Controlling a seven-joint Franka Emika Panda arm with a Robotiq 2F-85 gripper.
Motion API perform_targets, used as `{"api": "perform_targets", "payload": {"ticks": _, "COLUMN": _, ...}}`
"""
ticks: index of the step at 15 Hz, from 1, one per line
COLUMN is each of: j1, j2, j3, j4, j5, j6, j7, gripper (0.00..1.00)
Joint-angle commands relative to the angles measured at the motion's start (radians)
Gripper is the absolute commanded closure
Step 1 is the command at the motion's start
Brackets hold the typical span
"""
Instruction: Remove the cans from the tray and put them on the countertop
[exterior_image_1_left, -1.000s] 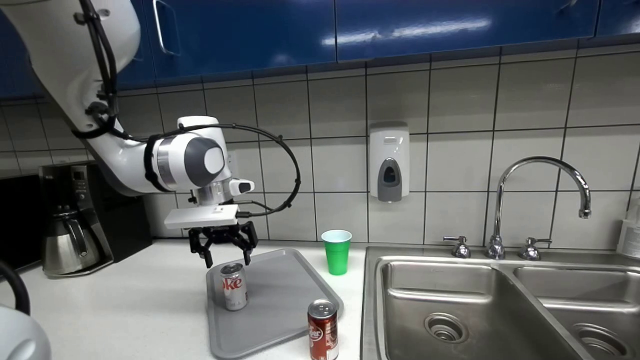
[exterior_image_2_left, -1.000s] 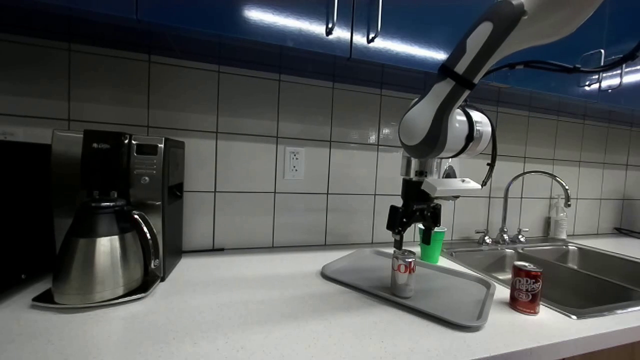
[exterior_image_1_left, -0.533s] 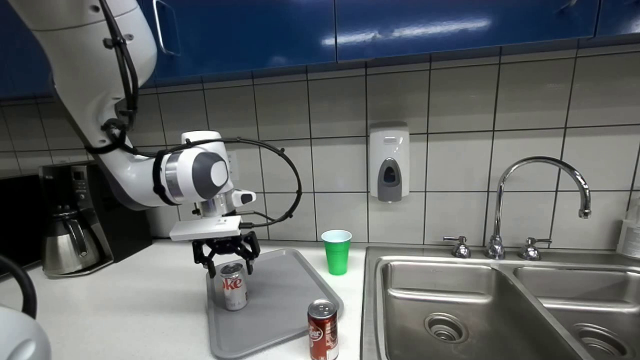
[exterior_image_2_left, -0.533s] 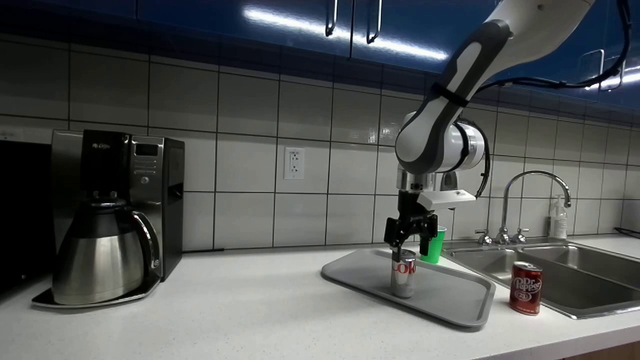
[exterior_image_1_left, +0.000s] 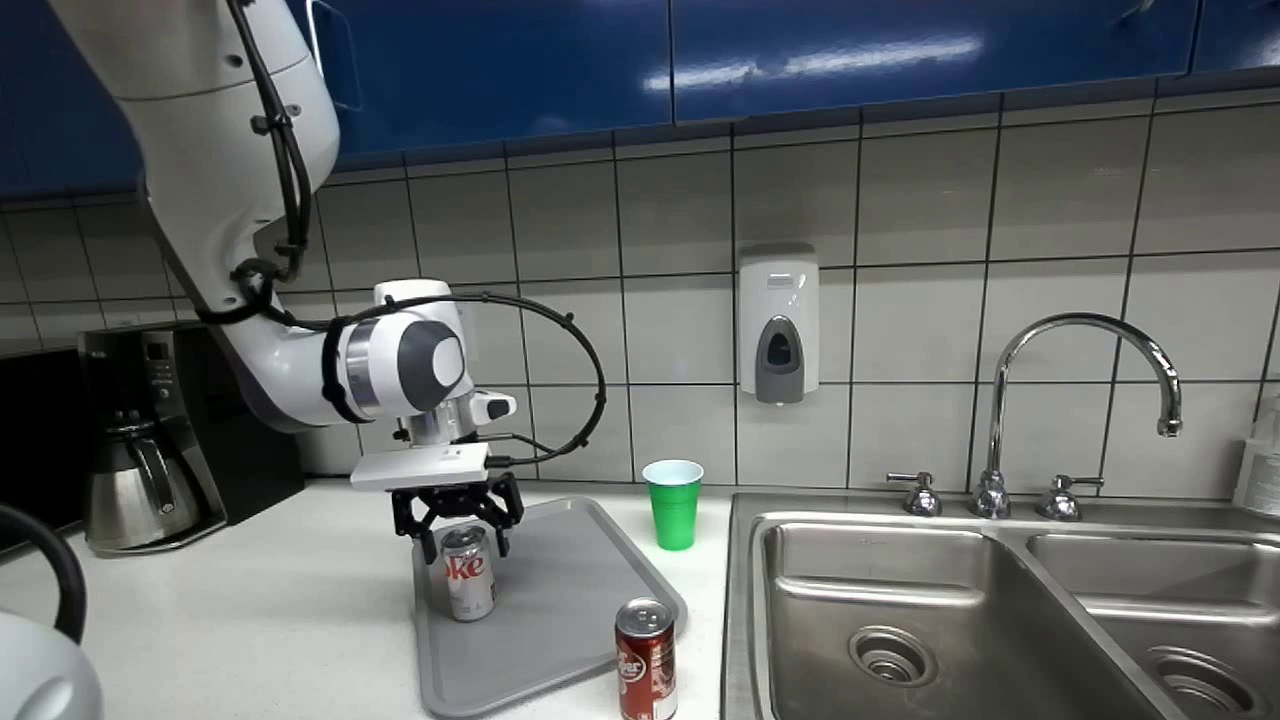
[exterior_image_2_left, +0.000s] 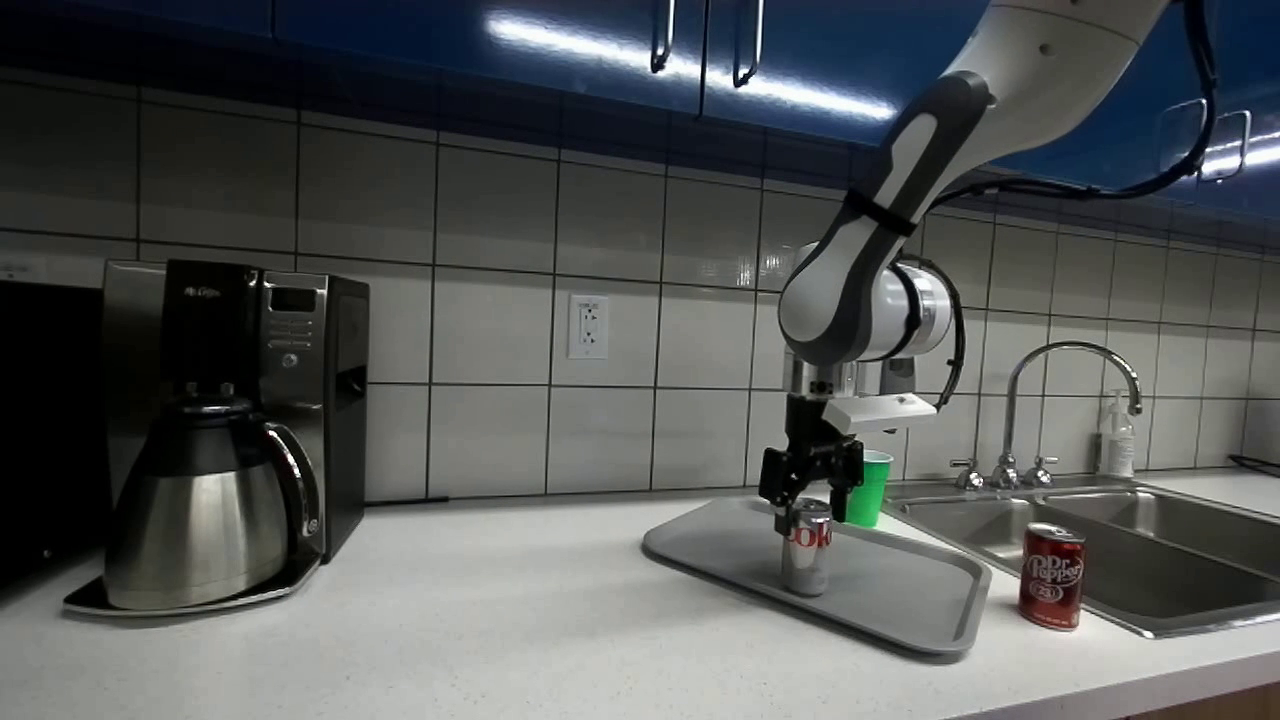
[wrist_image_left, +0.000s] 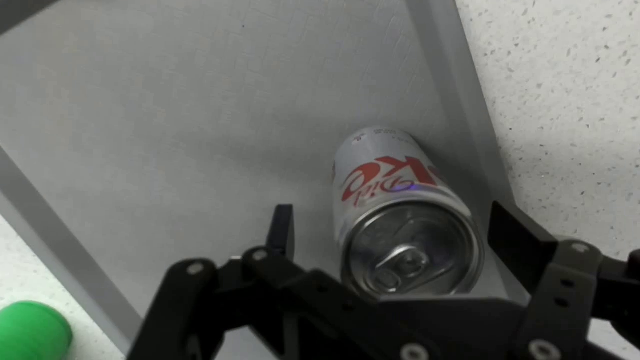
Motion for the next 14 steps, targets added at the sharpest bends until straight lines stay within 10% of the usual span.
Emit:
{"api": "perform_targets", "payload": {"ticks": 1, "j1": 0.006, "j2": 0.035, "j3": 0.001, "j4": 0.038, "j5": -0.019, "j6": 0.003, "j7": 0.031, "gripper": 0.0}}
{"api": "perform_targets", "payload": {"ticks": 14, "j1": 0.022, "j2": 0.034, "j3": -0.007, "j4": 0.048, "j5": -0.036, "j6": -0.019, "j7": 0.148, "gripper": 0.0}}
